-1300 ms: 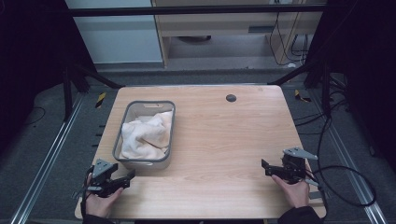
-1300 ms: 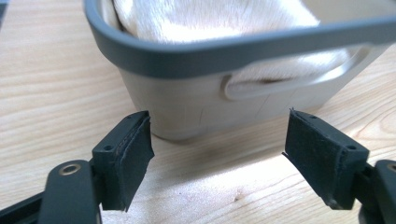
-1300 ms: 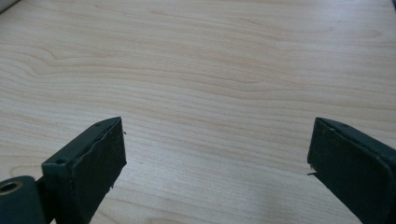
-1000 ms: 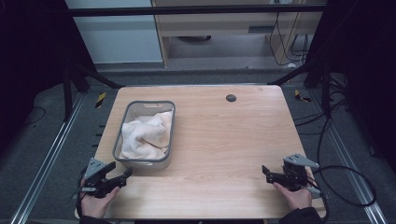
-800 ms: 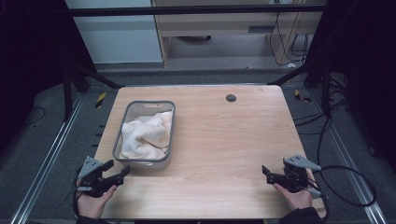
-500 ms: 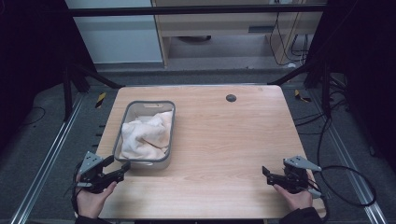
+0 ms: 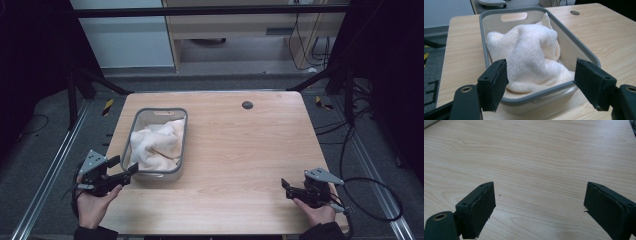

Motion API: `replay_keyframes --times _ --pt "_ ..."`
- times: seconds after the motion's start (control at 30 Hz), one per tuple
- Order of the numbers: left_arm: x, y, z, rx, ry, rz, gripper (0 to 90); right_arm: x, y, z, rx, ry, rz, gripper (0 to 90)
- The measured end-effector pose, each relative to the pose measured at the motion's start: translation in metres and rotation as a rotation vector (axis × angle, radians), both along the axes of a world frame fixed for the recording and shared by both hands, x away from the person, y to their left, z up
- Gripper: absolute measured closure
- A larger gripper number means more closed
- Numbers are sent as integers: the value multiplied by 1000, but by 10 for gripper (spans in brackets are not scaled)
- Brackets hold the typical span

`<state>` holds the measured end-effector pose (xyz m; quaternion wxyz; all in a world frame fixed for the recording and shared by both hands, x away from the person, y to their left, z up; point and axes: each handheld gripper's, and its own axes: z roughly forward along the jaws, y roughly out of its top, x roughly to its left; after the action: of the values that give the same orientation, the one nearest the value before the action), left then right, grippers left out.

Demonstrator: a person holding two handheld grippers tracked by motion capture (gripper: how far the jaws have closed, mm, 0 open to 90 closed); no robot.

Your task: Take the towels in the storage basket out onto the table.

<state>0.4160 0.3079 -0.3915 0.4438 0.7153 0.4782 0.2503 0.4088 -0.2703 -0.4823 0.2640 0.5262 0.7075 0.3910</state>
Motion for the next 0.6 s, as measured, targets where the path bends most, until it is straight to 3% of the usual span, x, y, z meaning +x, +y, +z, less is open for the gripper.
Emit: replay_keyframes --times 0.3,0.6 --pt "20 -3 16 16 8 -18 263 0 0 0 -7 5 -8 101" --pt "34 -8 20 38 16 -26 279 1 0 0 -15 6 -1 100"
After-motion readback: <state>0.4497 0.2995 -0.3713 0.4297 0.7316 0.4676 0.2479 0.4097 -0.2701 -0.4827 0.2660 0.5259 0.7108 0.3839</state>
